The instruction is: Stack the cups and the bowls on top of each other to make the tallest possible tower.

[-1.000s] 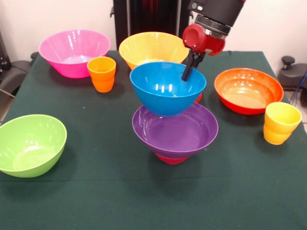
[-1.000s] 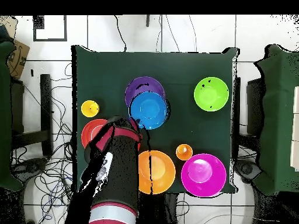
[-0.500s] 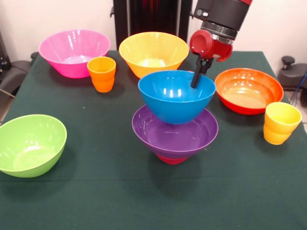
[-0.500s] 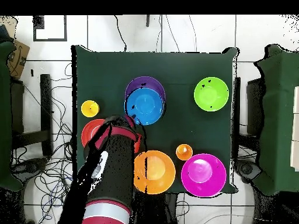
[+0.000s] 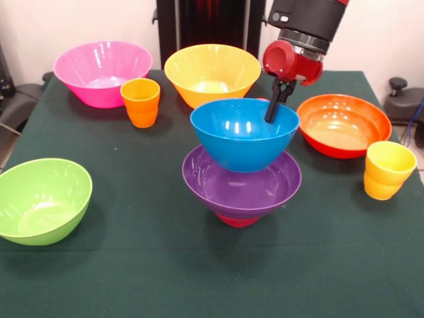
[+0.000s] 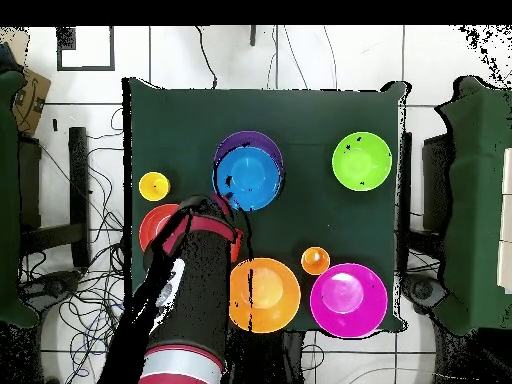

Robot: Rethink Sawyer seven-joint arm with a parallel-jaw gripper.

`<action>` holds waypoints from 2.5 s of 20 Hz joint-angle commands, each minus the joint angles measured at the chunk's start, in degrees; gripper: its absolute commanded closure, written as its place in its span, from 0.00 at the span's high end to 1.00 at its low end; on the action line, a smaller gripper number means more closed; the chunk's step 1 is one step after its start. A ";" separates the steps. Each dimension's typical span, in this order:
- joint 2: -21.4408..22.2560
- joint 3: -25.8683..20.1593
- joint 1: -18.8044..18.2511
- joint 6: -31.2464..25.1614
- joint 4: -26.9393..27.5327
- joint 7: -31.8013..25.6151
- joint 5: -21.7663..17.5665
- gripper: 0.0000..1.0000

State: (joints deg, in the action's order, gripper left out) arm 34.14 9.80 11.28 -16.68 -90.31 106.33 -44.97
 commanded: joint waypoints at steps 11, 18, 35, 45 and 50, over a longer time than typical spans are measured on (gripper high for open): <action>-3.89 -3.29 0.28 -1.66 6.28 5.18 2.21 0.00; -5.67 -2.34 1.21 -1.66 7.82 5.88 2.23 0.00; -8.41 0.00 2.99 -2.42 9.73 6.25 2.45 0.00; -9.23 1.19 3.86 -2.73 10.38 5.84 2.84 0.00; -9.37 1.19 3.86 -2.86 10.49 5.44 3.24 0.00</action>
State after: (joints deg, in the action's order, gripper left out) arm 25.97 13.74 14.77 -16.68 -83.36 106.33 -43.81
